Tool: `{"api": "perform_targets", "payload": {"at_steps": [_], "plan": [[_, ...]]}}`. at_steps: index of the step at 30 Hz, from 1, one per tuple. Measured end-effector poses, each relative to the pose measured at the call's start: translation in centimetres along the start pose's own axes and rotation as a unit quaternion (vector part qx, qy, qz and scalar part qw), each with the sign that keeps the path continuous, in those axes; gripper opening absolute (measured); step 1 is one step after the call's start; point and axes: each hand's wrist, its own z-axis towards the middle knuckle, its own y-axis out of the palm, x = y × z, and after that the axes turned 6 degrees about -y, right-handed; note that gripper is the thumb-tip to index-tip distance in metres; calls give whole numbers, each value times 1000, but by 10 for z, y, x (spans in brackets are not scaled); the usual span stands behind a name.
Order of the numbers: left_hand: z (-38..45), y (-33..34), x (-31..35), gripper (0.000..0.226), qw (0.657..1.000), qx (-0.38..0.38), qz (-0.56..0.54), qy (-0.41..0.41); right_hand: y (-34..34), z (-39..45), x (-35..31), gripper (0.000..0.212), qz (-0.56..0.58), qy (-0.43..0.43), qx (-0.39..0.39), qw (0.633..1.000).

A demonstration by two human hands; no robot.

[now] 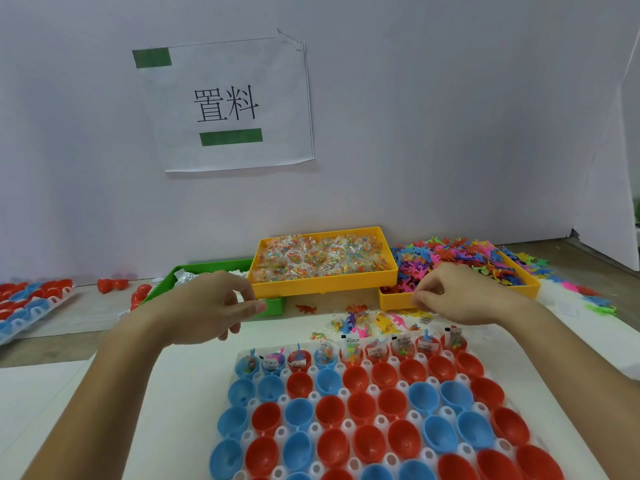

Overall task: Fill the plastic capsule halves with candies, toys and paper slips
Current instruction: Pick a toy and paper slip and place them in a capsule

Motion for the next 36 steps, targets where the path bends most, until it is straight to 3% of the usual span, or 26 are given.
{"api": "perform_targets", "payload": {"at_steps": [8,13,18,25,30,36], "plan": [[3,2,19,28,992,73,-25,98,-6,-4,4,35,-31,41,-30,998],[4,4,21,30,990,81,-20,112,-2,-8,-4,52,-64,60,-80,993],[5,5,20,25,991,79,-34,106,-3,-10,-9,56,-83,68,-109,988],[4,4,19,23,991,79,-27,108,-7,-6,9,13,-77,51,-3,996],[4,4,20,23,991,79,-25,108,-16,-12,26,2,-87,114,-30,989],[4,4,19,22,991,75,-18,105,-21,-19,39,35,-110,237,-86,962]]}}
